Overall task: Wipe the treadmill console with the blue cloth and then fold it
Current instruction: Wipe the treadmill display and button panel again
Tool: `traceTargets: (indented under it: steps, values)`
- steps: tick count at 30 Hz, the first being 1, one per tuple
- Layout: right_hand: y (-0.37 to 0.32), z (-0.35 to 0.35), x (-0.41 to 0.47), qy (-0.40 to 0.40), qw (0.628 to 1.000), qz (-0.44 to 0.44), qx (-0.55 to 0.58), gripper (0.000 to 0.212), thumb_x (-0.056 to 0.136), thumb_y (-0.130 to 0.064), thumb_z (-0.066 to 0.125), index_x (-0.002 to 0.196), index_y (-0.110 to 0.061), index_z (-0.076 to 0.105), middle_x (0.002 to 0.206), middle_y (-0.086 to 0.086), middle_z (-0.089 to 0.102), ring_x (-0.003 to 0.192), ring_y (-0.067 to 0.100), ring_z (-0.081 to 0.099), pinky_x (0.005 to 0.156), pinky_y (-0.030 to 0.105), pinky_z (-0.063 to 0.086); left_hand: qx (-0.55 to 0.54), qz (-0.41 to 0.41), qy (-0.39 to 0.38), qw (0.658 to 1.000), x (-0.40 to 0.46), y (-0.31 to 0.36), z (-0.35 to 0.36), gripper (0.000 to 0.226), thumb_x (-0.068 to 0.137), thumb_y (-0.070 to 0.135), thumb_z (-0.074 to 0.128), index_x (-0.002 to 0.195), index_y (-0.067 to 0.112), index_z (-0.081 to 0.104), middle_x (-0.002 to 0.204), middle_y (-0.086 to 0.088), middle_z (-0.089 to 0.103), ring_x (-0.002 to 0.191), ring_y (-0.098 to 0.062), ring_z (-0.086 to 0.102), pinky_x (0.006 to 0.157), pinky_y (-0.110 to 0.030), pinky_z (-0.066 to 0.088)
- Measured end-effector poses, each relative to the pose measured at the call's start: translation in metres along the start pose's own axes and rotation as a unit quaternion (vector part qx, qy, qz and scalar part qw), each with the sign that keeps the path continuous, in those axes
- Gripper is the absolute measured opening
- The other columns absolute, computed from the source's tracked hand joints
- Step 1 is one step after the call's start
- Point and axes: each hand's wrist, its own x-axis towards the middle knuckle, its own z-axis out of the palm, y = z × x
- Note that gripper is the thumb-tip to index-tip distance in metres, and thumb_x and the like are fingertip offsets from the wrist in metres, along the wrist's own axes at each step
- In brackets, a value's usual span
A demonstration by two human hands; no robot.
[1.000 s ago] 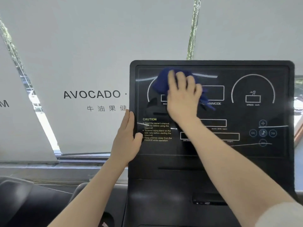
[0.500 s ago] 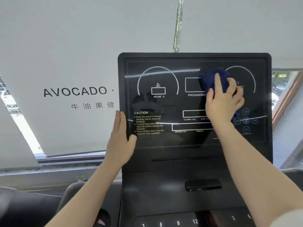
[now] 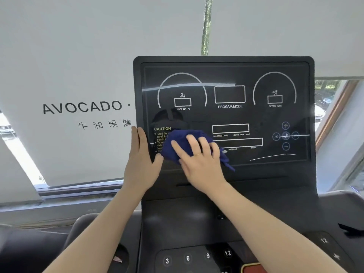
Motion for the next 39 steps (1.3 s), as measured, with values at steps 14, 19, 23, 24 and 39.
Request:
traceTargets:
  steps: [14,19,23,24,39]
  values:
    - [0.138,-0.012,0.013,-0.061,0.940,0.333,0.029,0.050,0.091,-0.033,0.037,0.141,-0.031,0.038,0.143,0.017,0.034,0.121,0.043,0.032,0.097,0.056,0.024,0.064,-0.094,0.050,0.992,-0.021,0.018,0.030,0.098,0.083,0.038,0.063,0.147,0.006,-0.004,0.155,-0.016,-0.010,0.143,-0.032,0.003,0.114,-0.040,0.013]
    - [0.064,-0.008,-0.017,-0.023,0.988,0.149,0.027,0.049,0.085,-0.032,0.046,0.133,-0.031,0.049,0.135,0.014,0.040,0.115,0.035,0.035,0.088,0.049,0.028,0.095,-0.140,0.071,0.983,-0.032,0.027,0.050,0.120,0.070,0.056,0.069,0.147,0.006,-0.009,0.154,-0.020,-0.013,0.143,-0.033,-0.004,0.115,-0.042,0.004]
    - [0.036,-0.008,-0.045,-0.031,0.996,-0.013,0.081,0.047,0.082,-0.031,0.048,0.128,-0.033,0.056,0.135,0.008,0.036,0.116,0.034,0.036,0.090,0.048,0.028,0.099,-0.153,0.057,0.982,-0.034,0.030,0.057,0.125,0.067,0.050,0.074,0.146,0.008,-0.011,0.152,-0.021,-0.018,0.142,-0.033,-0.012,0.115,-0.042,-0.001]
    - [0.043,-0.006,-0.044,-0.029,0.995,-0.037,0.086,0.044,0.083,-0.031,0.048,0.127,-0.034,0.057,0.134,0.006,0.037,0.115,0.033,0.037,0.090,0.048,0.028,0.095,-0.150,0.054,0.983,-0.035,0.030,0.055,0.124,0.067,0.049,0.075,0.147,0.008,-0.011,0.152,-0.020,-0.019,0.142,-0.032,-0.012,0.115,-0.041,-0.001]
    - [0.009,-0.008,-0.071,-0.015,0.994,-0.017,0.105,0.042,0.081,-0.029,0.052,0.121,-0.032,0.061,0.130,0.008,0.039,0.110,0.034,0.039,0.084,0.044,0.030,0.015,-0.154,0.042,0.987,-0.066,0.007,0.051,0.074,0.092,0.009,0.044,0.145,0.001,-0.006,0.155,-0.015,-0.010,0.144,-0.024,-0.009,0.115,-0.030,-0.005]
